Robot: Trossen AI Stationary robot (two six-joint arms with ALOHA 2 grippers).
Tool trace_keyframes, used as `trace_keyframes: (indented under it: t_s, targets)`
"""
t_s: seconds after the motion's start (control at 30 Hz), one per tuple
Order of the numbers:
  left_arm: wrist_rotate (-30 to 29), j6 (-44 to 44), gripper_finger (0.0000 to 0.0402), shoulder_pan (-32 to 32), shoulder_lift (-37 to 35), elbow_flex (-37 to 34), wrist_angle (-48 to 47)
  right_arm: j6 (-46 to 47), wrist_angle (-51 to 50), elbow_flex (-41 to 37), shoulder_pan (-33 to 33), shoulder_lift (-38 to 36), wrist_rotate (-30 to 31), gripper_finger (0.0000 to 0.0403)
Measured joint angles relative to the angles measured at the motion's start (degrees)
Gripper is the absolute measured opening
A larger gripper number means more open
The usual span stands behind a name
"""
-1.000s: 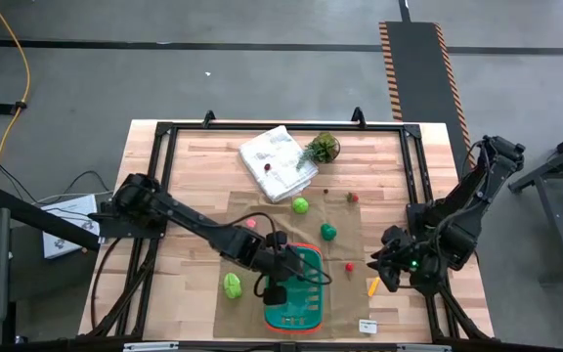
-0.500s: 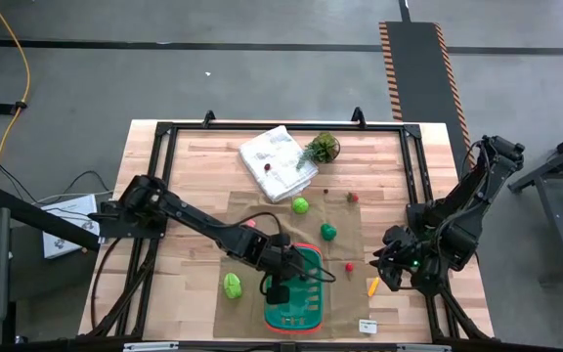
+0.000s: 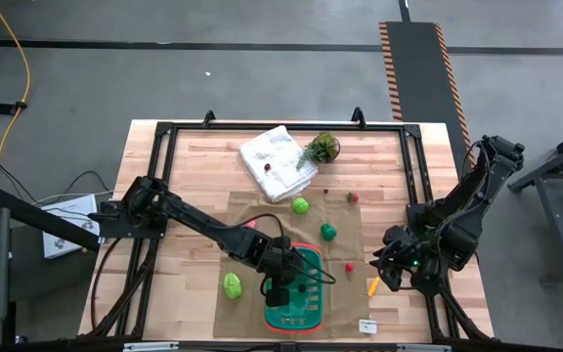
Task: Pick and placing Produce into tupperware
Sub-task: Put the black cherry into the blue bin, then put the red strawberry into the blue bin
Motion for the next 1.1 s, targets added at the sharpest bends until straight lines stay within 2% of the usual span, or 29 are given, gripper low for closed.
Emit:
trace_keyframes:
  t_s: [0.13, 0.27, 0.43, 0.63, 0.77, 0.97, 1.1]
  targets:
    - [0.0, -0.2, 0.0066, 0.0, 0.0, 0.0, 0.0, 0.0, 0.0, 0.0, 0.0, 0.0, 0.0, 0.0138]
    - [0.1, -0.3, 0.0072, 0.0, 0.0, 0.0, 0.2, -0.1, 0.6, 0.0, 0.0, 0.0, 0.0, 0.0138]
    - [0.5, 0.9, 0.0054, 0.5, -0.6, 3.5, -0.5, -2.4, 1.8, 0.1, 0.0, -0.4, 2.2, 0.0138]
    - [0.5, 2.2, 0.0006, 2.5, -0.6, 11.4, -5.4, -3.5, 0.8, 0.2, 0.0, -4.8, 8.2, 0.0138]
    - [-0.1, 2.6, 0.0008, 3.7, -0.6, 16.1, -10.6, -2.7, -4.2, 0.2, -0.3, -9.9, 11.7, 0.0138]
    - [-2.4, 3.3, 0.0003, 5.3, -1.8, 20.4, -19.6, -2.0, -13.3, 0.2, -4.2, -16.6, 10.7, 0.0138]
    - [-3.4, 3.8, 0.0001, 5.8, -3.9, 22.0, -22.3, -8.4, -13.7, 0.2, -9.5, -18.6, 7.4, 0.0138]
